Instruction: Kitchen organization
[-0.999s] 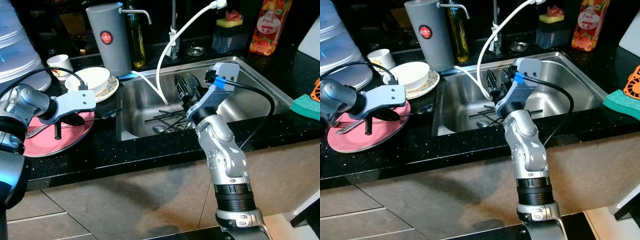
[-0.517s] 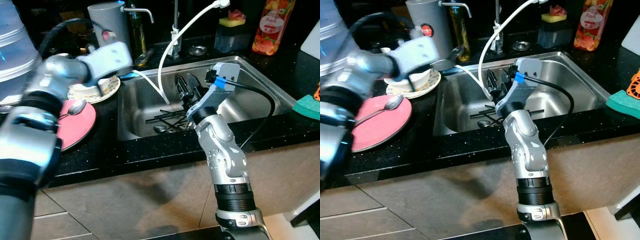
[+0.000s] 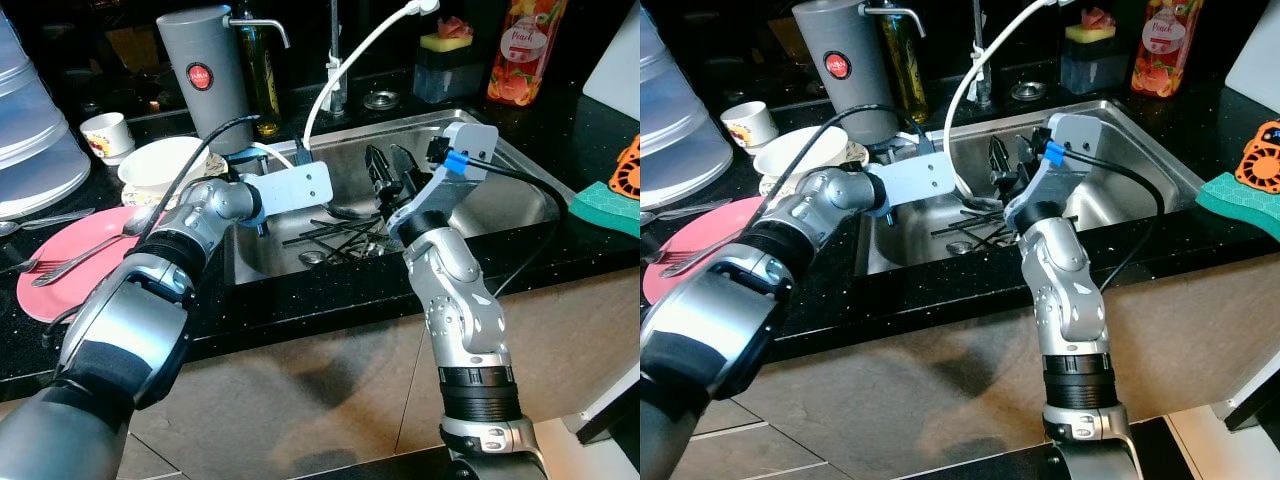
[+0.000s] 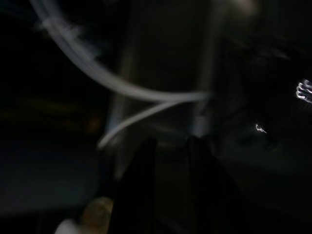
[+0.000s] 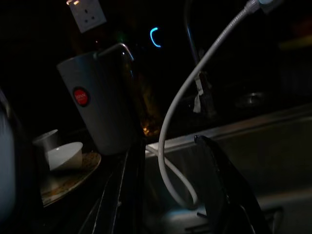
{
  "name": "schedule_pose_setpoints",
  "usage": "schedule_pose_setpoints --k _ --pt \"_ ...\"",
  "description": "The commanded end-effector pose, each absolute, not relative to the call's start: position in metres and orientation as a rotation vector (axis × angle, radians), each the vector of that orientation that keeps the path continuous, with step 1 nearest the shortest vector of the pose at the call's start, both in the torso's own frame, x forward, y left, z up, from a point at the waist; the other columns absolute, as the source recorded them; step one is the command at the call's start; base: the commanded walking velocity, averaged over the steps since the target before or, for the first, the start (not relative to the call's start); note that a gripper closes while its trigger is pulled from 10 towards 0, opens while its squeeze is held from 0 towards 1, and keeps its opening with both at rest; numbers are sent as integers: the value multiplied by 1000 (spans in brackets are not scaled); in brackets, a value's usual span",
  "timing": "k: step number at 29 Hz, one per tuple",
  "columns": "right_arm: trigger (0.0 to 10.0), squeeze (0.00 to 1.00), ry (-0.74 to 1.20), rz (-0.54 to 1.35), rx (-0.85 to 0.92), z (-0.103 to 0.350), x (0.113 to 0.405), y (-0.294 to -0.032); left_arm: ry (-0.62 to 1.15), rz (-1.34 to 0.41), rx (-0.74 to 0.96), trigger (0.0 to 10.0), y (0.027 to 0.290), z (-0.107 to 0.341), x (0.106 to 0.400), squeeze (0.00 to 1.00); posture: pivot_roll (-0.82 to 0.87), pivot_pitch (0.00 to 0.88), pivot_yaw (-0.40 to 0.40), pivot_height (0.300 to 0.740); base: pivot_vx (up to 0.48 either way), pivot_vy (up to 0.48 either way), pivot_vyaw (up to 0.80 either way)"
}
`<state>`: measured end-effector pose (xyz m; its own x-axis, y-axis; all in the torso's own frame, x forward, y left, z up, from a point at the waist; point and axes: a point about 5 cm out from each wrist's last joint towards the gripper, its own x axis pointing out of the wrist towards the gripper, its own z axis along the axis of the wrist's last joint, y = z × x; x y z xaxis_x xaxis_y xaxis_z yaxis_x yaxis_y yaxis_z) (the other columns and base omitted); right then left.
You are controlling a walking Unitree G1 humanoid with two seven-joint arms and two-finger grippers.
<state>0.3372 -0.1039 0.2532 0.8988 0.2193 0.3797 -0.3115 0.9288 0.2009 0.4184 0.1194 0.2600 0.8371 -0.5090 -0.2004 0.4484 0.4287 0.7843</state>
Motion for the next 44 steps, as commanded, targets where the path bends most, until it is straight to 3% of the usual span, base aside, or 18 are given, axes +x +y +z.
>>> schedule_pose_setpoints --k 1,6,8,10,11,14,17,23,26,32,33,34,38,39,44 --pt "10000 0 -359 305 269 253 336 -96 -133 -422 913 10000 172 319 419 0 -7 0 145 740 0 0 0" --pt "10000 0 -348 323 280 250 336 -91 -30 -325 1086 10000 230 331 408 0 30 0 141 740 0 0 0" --pt "10000 0 -348 325 281 250 336 -90 -9 -308 1103 10000 238 331 406 0 30 0 141 740 0 0 0" --pt "10000 0 -345 326 283 249 336 -90 154 -314 1192 10000 279 322 391 0 42 0 146 740 0 0 0" --pt "10000 0 -345 326 283 249 336 -90 154 -314 1192 10000 279 322 391 0 42 0 146 740 0 0 0" --pt "10000 0 -341 321 286 247 336 -90 411 -399 1190 10000 324 299 366 0 48 0 151 740 0 0 0" --pt "10000 0 -338 318 291 245 336 -90 528 -330 1162 10000 346 286 356 0 53 0 152 740 0 0 0" --pt "10000 0 -335 322 295 245 336 -89 568 -225 1105 10000 355 270 354 0 55 0 151 740 0 0 0" --pt "10000 0 -336 325 294 246 335 -89 565 -295 978 10000 342 253 359 0 52 0 134 740 0 0 0" --pt "10000 0 -333 332 287 246 331 -89 516 -276 915 10000 332 250 366 0 36 0 119 740 0 0 0" --pt "10000 0 -329 331 287 246 330 -90 498 -265 888 10000 330 250 368 467 33 0 113 740 0 0 0" --pt "10000 0 -325 331 287 246 329 -90 487 -257 862 10000 329 251 369 1000 32 0 108 740 0 0 0" --pt "10000 0 -314 341 283 246 325 -90 471 -279 834 10000 324 254 371 1000 33 0 85 740 0 0 0" --pt "10000 0 -309 347 281 246 324 -90 475 -300 845 10000 323 256 371 0 36 0 78 740 0 0 0" --pt "10000 0 -303 351 280 246 323 -90 491 -304 812 10000 325 258 370 0 43 0 69 740 0 0 0"
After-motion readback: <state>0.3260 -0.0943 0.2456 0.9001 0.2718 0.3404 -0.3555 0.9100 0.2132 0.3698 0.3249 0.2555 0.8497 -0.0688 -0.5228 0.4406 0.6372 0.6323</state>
